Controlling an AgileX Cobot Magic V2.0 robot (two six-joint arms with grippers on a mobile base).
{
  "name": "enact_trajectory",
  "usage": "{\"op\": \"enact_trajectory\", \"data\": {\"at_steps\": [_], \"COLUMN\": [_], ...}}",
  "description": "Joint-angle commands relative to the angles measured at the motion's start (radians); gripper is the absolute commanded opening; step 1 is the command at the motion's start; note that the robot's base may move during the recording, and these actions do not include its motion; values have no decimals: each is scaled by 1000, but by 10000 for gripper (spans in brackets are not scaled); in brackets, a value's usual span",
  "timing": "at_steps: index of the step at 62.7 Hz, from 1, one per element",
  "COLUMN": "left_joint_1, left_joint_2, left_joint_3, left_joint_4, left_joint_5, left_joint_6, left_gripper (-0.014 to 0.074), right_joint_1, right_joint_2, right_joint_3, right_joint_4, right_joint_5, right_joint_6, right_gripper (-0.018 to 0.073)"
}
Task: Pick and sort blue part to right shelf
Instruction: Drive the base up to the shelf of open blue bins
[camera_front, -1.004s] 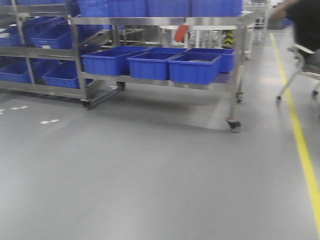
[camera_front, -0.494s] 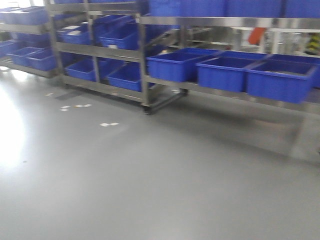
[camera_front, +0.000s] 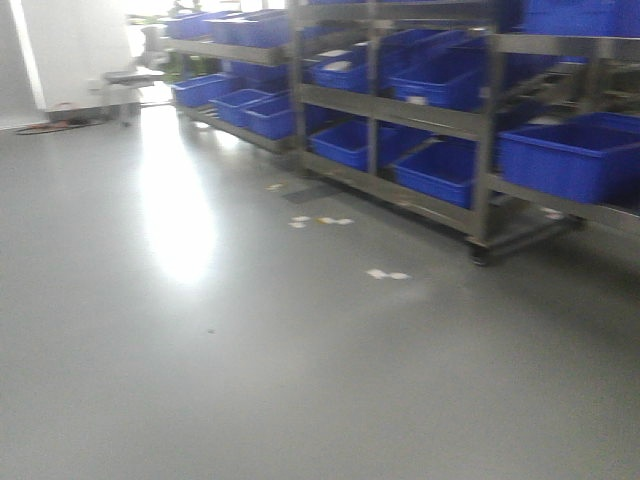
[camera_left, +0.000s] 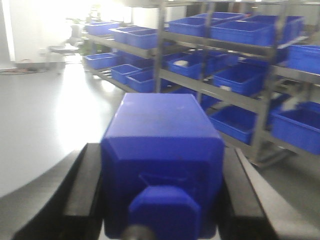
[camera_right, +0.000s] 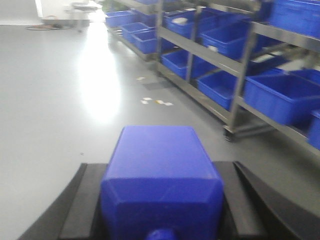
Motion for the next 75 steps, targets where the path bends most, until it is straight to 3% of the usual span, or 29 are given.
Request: {"op": "enact_trajectory", "data": {"at_steps": [1,75], "left_joint_1": [2,2], "left_joint_2": [10,10], "left_joint_3": [-31,-31], "left_joint_4": [-9,-9], "left_joint_5": [-91,-91], "left_joint_6": [2,2], "left_gripper": [365,365], "right_joint_1": [-5,-5], "right_joint_2": [9,10], "right_joint_3": [-28,-28], "right_joint_4": [-12,-12], "right_joint_5": [-88,-85], "right_joint_6": [1,1], "right_gripper": [393,393]}}
